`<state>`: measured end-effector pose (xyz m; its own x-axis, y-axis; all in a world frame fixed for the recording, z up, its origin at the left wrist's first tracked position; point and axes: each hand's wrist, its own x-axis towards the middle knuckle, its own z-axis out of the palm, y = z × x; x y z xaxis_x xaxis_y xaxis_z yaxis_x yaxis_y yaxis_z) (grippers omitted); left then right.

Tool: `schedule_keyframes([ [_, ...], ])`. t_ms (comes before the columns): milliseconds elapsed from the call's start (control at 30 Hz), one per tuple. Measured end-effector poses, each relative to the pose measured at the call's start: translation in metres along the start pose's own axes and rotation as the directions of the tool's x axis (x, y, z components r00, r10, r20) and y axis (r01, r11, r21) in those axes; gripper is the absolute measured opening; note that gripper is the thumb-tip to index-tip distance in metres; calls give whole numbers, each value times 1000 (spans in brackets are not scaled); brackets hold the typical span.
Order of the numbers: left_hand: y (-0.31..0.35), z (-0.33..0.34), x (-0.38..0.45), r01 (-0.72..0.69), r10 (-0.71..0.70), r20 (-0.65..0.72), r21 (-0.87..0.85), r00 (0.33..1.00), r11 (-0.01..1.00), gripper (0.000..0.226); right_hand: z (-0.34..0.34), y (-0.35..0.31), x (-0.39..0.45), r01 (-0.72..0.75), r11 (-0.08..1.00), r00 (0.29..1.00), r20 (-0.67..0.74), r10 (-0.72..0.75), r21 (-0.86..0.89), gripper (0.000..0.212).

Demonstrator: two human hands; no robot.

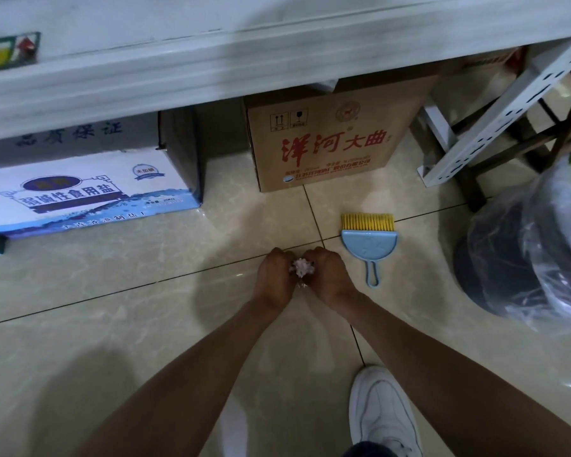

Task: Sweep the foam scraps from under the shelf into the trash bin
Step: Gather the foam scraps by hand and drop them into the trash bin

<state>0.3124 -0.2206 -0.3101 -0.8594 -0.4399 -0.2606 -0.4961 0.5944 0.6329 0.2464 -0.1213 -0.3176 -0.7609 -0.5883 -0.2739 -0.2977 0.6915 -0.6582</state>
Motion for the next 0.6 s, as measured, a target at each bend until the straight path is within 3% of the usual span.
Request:
schedule_keyframes([
  [133, 14, -10, 12, -11, 11, -18, -19, 1000, 1000, 17, -20, -5, 11, -1, 996, 1000, -23, 3, 87, 6],
  [267, 36, -28, 25, -23, 23, -14, -16, 1000, 1000, 10, -51, -13, 20, -7, 993, 1000, -10, 8, 118, 12],
  [600, 95, -69, 24, -133, 136, -76, 45, 988, 990, 10, -121, -50, 6, 65, 998, 995, -79, -64, 3, 12],
])
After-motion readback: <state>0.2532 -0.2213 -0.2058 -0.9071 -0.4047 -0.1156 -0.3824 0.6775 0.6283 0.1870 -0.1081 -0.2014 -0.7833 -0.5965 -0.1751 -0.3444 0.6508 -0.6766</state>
